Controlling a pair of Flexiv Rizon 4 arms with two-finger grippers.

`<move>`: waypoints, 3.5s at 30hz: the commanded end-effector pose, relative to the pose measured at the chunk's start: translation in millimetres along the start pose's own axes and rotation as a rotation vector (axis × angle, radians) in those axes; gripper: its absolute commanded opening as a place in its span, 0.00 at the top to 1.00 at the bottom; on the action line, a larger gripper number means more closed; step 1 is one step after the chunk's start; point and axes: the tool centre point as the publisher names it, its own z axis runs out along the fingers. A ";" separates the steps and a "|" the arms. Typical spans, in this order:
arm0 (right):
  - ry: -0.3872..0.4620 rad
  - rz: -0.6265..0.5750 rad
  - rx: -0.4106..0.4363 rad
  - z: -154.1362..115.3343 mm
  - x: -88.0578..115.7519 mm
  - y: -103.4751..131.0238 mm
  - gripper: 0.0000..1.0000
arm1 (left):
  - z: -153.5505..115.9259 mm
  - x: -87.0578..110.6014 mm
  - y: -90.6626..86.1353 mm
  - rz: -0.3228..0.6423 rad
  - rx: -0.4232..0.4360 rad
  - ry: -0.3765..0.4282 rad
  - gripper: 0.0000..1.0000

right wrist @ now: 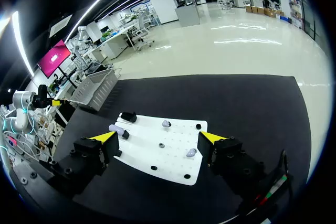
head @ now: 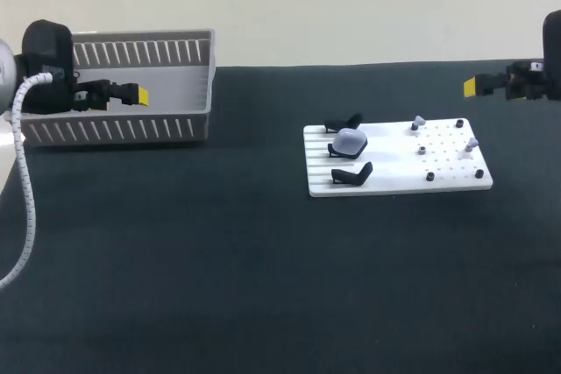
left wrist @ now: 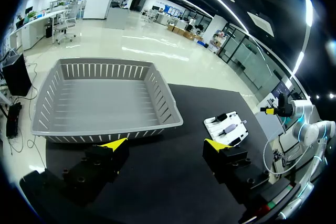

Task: Pick up each earbud case from the left stands, insert the matching earbuds, close the lid, and place the case in the box.

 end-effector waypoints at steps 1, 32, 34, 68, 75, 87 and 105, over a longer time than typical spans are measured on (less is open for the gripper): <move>0.001 -0.001 0.001 -0.4 0.1 0.1 0.00 | -0.2 -0.9 -1.5 -0.001 -0.007 0.005 0.00; 0.001 -0.001 0.001 -0.4 0.1 0.1 0.00 | 5.6 -2.3 -22.9 0.147 0.122 -0.012 0.00; 0.001 -0.001 0.001 -0.4 0.1 0.1 0.00 | 6.2 -2.9 -29.7 0.196 0.153 -0.025 0.00; 0.001 -0.001 0.001 -0.4 0.1 0.1 0.00 | 58.9 -9.3 -108.4 0.925 0.651 -0.018 0.00; 0.001 -0.001 0.001 -0.4 0.1 0.1 0.00 | 82.2 -1.9 -125.7 0.918 0.689 0.035 0.00; 0.001 -0.001 0.001 -0.4 0.1 0.1 0.00 | 113.3 14.3 -139.1 0.924 0.750 0.091 0.00; 0.001 -0.001 0.001 -0.4 0.1 0.1 0.00 | 160.5 27.3 -159.4 0.932 0.835 0.144 0.00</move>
